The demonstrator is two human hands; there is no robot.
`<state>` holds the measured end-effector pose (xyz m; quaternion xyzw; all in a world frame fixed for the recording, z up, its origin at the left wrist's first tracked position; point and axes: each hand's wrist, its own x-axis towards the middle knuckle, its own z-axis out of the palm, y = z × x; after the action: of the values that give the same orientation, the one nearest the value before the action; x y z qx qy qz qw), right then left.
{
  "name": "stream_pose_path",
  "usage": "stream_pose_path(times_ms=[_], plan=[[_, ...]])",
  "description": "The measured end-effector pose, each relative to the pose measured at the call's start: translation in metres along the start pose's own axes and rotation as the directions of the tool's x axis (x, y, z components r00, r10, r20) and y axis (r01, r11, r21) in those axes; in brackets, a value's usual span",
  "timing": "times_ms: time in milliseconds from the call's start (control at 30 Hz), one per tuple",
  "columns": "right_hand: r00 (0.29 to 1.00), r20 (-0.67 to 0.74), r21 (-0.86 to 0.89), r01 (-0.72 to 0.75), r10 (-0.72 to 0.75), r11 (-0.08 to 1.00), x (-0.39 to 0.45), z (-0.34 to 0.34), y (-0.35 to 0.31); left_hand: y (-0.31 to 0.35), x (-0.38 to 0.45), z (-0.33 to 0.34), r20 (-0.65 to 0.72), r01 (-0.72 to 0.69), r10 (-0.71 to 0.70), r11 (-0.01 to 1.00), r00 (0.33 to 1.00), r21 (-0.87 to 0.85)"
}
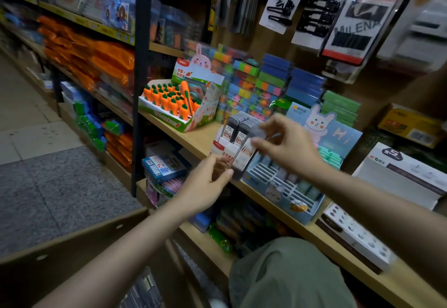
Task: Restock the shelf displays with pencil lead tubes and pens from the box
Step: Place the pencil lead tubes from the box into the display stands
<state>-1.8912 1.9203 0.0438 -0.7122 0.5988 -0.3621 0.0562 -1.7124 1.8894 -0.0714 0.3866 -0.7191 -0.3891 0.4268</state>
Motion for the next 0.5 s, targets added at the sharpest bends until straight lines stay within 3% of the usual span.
stream_pose_path(times_ms=[167, 367, 500], plan=[[0.977, -0.211, -0.146, 0.001, -0.032, 0.989, 0.045, -0.033, 0.009, -0.014, 0.018, -0.026, 0.023, -0.153, 0.157, 0.906, 0.987, 0.396], [0.977, -0.17, -0.299, 0.07, -0.125, 0.952, 0.058, -0.018, 0.02, -0.025, 0.035, -0.026, 0.117, -0.248, 0.22, 0.81, 0.968, 0.532], [0.982, -0.116, -0.352, 0.098, -0.148, 0.931, 0.059, -0.007, 0.024, -0.033, 0.041, -0.021, 0.145, -0.261, 0.217, 0.814, 0.965, 0.52]])
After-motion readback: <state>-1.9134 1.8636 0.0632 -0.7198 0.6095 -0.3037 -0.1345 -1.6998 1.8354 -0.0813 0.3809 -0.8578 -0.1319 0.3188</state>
